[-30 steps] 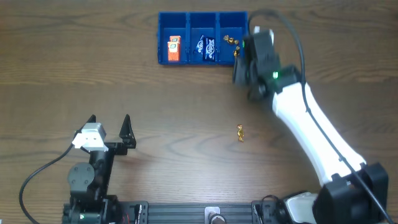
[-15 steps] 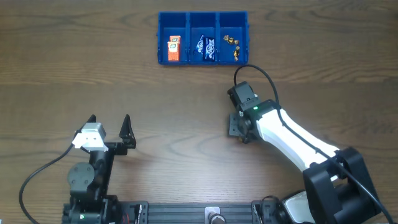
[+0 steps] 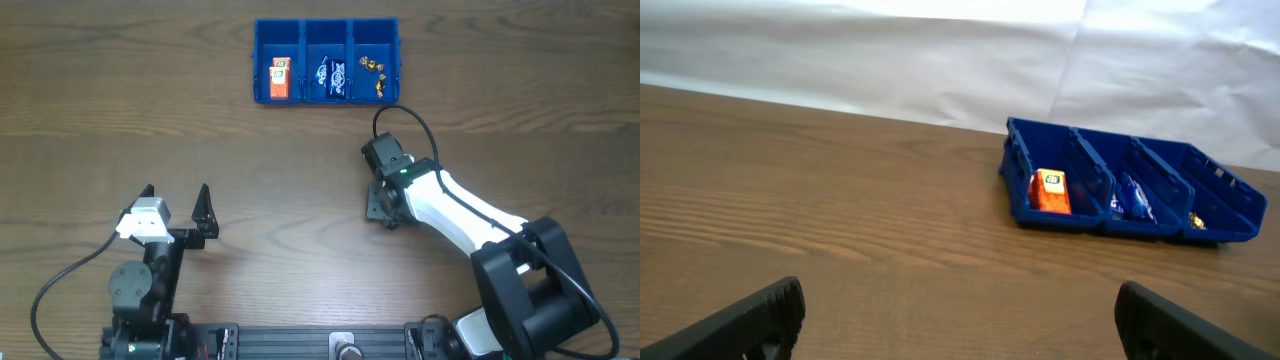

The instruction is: Sort Candies Into Trays

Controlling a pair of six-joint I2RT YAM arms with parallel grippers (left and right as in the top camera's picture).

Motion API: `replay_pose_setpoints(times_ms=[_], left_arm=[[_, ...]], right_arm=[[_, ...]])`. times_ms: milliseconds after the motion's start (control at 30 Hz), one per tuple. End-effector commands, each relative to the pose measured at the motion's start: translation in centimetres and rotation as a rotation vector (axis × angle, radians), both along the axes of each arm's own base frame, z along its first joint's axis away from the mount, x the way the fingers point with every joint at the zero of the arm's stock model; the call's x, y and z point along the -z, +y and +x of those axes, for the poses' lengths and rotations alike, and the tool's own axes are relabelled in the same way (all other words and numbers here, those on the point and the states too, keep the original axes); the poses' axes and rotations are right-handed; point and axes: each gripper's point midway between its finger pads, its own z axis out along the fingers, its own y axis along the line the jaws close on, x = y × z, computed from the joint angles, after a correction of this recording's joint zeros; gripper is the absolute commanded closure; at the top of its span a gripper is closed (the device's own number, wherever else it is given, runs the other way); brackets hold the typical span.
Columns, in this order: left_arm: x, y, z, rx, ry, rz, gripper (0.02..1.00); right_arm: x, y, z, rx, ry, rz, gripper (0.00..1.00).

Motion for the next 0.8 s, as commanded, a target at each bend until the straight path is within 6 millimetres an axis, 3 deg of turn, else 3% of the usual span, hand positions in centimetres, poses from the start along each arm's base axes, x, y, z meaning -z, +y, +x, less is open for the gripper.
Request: replay_pose_setpoints(times_ms=[33,133,300,800], left_arm=[[1.56,-0.19,-0.11,0.014,0.047,0.006,0.02],[1.56,-0.19,-0.11,0.014,0.047,0.006,0.02],[1.56,-0.19,-0.11,0.014,0.047,0.006,0.02],[1.56,-0.19,-0.11,0.014,0.047,0.006,0.02]], right_arm=[[0.76,-0.3,-0.39,0.008,0.017,-0.026,0.533],[0.76,-0.33,-0.47,0.008,0.02,-0.026,0.636],[0.78,-0.35,-0.65,0.008,0.028,-0.026,0.722],[0.36,0.39,-0.18,0.012,0.012,0.012,0.853]])
